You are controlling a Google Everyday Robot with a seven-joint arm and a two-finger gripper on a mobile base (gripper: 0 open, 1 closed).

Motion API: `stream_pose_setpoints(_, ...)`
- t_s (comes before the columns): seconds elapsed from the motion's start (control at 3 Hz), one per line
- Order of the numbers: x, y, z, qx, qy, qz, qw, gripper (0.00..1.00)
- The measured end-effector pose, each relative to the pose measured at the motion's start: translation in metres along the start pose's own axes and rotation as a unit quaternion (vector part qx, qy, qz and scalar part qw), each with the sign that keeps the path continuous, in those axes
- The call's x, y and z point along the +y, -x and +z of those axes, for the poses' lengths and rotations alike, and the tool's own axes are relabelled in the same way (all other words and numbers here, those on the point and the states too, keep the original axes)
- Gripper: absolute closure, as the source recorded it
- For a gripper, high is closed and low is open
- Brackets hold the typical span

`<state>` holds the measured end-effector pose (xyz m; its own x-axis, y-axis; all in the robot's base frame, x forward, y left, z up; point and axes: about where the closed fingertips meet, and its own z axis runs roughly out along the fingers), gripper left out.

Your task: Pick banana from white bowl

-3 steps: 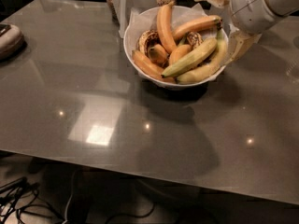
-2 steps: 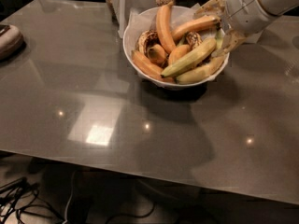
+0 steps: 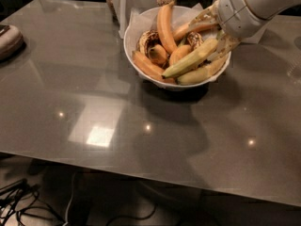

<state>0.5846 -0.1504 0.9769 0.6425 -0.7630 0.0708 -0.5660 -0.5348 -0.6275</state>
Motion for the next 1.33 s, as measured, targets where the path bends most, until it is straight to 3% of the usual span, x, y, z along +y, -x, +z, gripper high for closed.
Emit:
stream_pose_setpoints(0.33,0.003,0.003,0.011,-0.010,0.015,-0.009,0.9998,0.48)
stream_pose_setpoints(1.33,0.006,0.006,0.028,-0.026,0.024,-0.011,0.9993,0.46)
